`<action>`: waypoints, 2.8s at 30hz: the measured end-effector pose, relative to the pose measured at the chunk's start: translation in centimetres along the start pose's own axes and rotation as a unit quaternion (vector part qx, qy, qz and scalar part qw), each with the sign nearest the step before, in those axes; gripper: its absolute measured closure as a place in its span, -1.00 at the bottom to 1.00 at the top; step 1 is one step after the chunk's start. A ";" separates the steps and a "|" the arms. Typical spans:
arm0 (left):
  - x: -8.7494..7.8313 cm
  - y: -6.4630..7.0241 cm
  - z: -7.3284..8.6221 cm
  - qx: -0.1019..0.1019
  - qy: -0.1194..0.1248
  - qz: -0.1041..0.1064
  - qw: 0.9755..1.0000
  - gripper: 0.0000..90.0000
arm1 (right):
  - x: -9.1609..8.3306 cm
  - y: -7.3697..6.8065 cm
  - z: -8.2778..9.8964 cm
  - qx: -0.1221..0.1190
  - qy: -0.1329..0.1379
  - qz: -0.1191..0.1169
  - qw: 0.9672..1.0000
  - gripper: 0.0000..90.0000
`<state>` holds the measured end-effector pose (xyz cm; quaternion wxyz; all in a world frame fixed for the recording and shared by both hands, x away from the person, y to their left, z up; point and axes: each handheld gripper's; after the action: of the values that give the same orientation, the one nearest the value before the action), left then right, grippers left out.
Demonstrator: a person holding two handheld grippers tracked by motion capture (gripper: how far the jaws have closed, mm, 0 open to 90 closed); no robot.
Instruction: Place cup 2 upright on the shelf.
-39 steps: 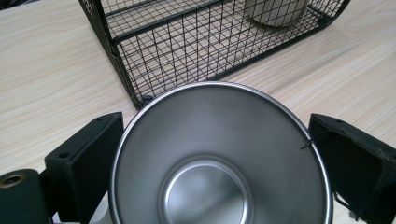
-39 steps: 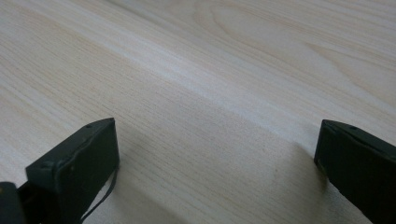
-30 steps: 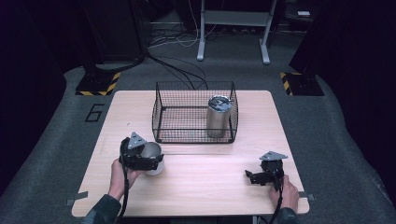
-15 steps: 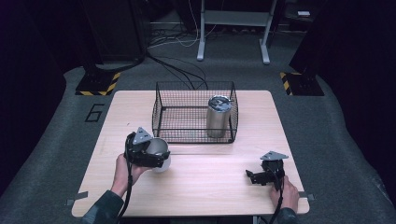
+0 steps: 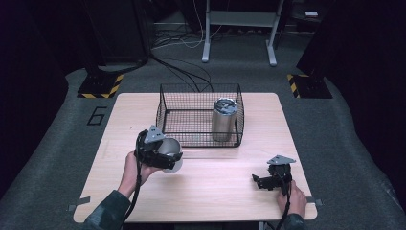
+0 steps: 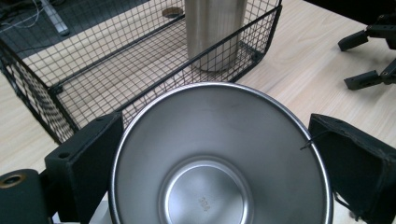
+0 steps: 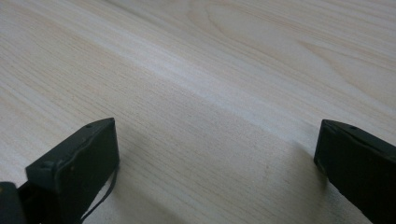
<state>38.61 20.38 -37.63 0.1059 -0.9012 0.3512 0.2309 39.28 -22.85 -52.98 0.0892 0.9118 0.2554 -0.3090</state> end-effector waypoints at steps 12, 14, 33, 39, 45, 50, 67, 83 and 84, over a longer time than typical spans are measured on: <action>0.3 0.4 -2.3 0.005 0.010 0.014 1.000 -0.86 | 0.0 0.0 0.0 0.004 0.000 0.000 1.000 -1.00; 0.3 0.5 -2.6 0.008 0.009 0.014 1.000 -0.86 | 0.0 0.0 0.0 0.004 0.000 0.000 1.000 -1.00; 1.3 0.2 -6.4 0.018 0.019 0.022 0.999 -0.86 | 0.0 0.0 0.0 0.002 0.000 0.000 1.000 -1.00; 1.6 -0.1 -7.3 0.019 0.021 0.022 0.999 -0.86 | 0.0 0.1 0.0 0.004 0.003 0.000 1.000 -1.00; 1.9 -0.3 -8.1 0.027 0.022 0.019 0.999 -0.86 | 0.0 0.1 0.0 0.003 0.001 0.000 1.000 -1.00; 2.2 -0.6 -8.9 0.026 0.026 0.014 0.999 -0.86 | 0.0 0.1 0.0 0.005 0.002 0.002 1.000 -1.00; 4.0 -1.7 -11.4 0.037 0.023 0.003 0.999 -0.86 | 0.0 0.2 0.0 0.008 0.003 0.003 1.000 -1.00; 6.8 -3.4 -11.4 0.026 0.015 -0.014 0.999 -0.86 | 0.0 0.3 0.0 0.005 0.001 0.006 1.000 -1.00; 7.0 -3.5 -11.4 0.027 0.011 -0.016 0.999 -0.86 | 0.0 0.3 0.0 0.005 0.002 0.006 1.000 -1.00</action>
<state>49.45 14.86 -30.98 0.1296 -0.9062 0.3437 0.2096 39.44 -23.14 -52.99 0.0858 0.9143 0.2484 -0.3083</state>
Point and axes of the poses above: each handheld gripper's, and its own axes: x roughly forward along the jaws, z roughly out of its underside, y roughly to its right, and after that the axes turned 7 degrees about y, right-handed
